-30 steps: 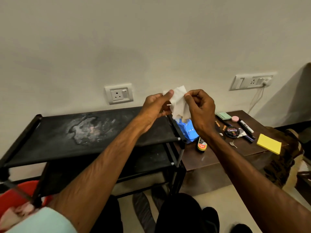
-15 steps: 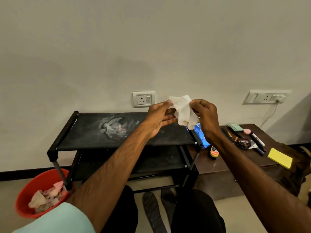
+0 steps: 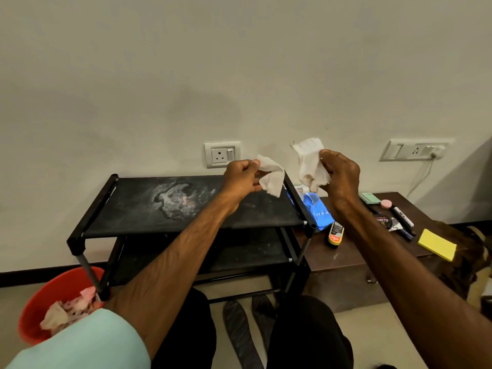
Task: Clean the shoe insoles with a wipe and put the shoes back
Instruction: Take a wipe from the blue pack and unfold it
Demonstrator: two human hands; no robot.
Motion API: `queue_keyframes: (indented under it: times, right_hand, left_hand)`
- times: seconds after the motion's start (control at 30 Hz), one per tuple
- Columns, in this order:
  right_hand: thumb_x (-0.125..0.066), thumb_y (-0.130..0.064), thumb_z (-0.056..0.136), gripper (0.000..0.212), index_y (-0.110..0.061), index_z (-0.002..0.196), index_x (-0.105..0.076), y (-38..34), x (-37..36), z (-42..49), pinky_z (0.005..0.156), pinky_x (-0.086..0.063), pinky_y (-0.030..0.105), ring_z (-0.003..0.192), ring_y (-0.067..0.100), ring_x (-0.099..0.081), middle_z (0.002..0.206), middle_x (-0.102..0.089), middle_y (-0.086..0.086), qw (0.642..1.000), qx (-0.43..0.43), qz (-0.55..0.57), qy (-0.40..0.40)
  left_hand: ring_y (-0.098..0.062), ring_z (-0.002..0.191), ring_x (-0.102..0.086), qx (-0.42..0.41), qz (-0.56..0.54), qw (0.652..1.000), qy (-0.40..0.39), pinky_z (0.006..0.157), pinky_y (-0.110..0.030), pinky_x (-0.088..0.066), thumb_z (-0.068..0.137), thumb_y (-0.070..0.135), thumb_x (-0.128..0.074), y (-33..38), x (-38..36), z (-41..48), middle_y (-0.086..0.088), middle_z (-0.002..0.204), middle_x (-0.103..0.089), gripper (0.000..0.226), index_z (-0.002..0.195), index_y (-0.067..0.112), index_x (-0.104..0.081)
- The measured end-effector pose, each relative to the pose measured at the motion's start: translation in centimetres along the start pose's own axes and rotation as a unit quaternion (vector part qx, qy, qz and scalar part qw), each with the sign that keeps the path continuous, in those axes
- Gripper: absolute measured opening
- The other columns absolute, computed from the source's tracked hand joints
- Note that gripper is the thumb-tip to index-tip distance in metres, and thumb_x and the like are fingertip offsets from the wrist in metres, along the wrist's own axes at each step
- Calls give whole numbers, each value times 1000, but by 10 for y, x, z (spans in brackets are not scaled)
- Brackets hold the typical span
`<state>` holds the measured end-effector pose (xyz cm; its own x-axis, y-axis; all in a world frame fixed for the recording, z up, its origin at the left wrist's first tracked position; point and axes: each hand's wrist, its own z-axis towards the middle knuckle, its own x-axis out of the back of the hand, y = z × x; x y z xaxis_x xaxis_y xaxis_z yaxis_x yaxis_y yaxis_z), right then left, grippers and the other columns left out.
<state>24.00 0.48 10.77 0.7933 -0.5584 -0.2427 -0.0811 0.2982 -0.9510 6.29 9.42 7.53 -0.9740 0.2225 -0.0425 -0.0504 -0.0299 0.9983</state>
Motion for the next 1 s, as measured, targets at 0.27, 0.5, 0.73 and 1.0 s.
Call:
queue_keyframes:
  times: [0.27, 0.5, 0.73, 1.0]
  right_hand:
    - [-67, -22, 99, 13, -11, 100, -73, 4, -6, 4, 71, -55, 21, 78, 4, -68, 87, -74, -6, 973, 119, -194, -27]
    - [-65, -19, 100, 12, -9, 103, -71, 13, -9, 4, 77, -50, 15, 82, -2, -63, 92, -69, -10, 923, 235, -302, -22]
    - [-68, -24, 99, 14, -16, 104, -77, 26, 6, 16, 88, -57, 28, 97, 8, -69, 101, -76, -8, 935, 179, -292, -89]
    - [-77, -49, 88, 37, -22, 114, -75, 38, 45, 40, 73, -62, 26, 88, 12, -76, 97, -79, -2, 955, 20, -240, -174]
  left_hand:
    - [-11, 111, -66, -79, 77, 978, -176, 92, -33, -57, 100, 31, -61, 3, 4, 0, 10, 111, -75, 16, 102, 29, -76]
    - [-20, 108, -71, -27, -95, 961, -257, 84, -34, -59, 99, 24, -61, 6, -11, -5, -3, 118, -74, 19, 110, 22, -76]
    - [-21, 84, -74, -29, -29, 989, -145, 63, -30, -59, 95, 28, -69, 7, -37, 8, 1, 96, -78, 14, 105, 21, -77]
    - [-18, 90, -70, -136, 171, 976, 10, 82, -33, -59, 98, 32, -64, -9, -76, 31, -5, 105, -76, 28, 107, 9, -77]
